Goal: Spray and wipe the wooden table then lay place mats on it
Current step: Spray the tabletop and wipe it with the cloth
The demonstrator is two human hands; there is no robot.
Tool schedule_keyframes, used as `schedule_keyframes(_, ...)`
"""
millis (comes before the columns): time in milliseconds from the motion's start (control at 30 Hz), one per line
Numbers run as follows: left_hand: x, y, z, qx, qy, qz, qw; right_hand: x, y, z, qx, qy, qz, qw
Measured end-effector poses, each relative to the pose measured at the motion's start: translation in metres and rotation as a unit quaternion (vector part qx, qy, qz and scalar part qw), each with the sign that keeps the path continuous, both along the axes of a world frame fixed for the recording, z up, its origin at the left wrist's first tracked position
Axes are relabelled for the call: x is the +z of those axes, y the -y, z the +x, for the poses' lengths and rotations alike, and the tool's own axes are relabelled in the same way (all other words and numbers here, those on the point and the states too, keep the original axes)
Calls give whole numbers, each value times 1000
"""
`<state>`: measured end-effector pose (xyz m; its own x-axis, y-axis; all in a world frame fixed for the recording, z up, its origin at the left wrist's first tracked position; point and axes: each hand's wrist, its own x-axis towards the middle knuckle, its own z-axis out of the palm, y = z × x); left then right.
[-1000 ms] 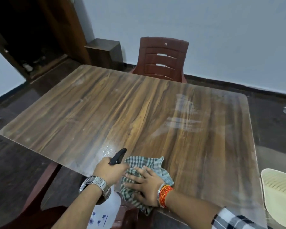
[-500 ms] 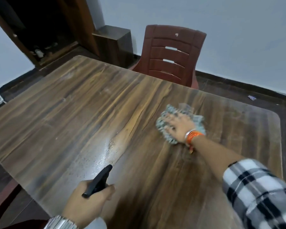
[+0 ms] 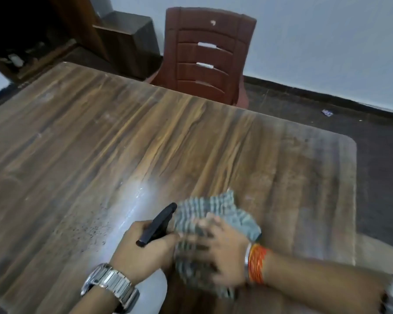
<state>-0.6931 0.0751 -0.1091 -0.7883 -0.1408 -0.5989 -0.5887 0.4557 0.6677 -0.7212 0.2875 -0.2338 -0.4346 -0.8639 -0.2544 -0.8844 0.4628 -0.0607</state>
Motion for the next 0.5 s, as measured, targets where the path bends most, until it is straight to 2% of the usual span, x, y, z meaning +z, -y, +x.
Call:
schedule_keyframes(33,0,-11,-8,-20,-7,5,1000,-5,-9,27,25,4,13,1000)
schedule_keyframes(100,-4,-33,-23,-48,-22,3,999,0,-34,35,65,26,-27,997)
schedule_keyframes(167,-7,-52,-33,-57,-37,-27,997,8,-64,-5,92,19,-57,994)
schedule_keyframes(200,-8,-60,-37,-59,-43,-40,997,10,-80,-36,55,-10,-68,996)
schedule_keyframes(267,-12,-71,-40,-64,-51,-55,995,6,-121,-116,-134,-54,-94,985)
schedule_keyframes(300,-13,-73,-40,-67,-54,-59,994,8,-143,-156,-246,-68,-82,964)
schedule_keyframes(367,-16,-77,-35,-79,-51,-61,994,13,-184,-210,-435,-52,-52,898)
schedule_keyframes(433,-17,-78,-28,-74,-49,-58,994,16,-202,-236,-555,-26,-44,830)
schedule_keyframes(500,-18,-76,-23,-59,-38,-55,996,18,-199,-234,-589,-9,-39,807)
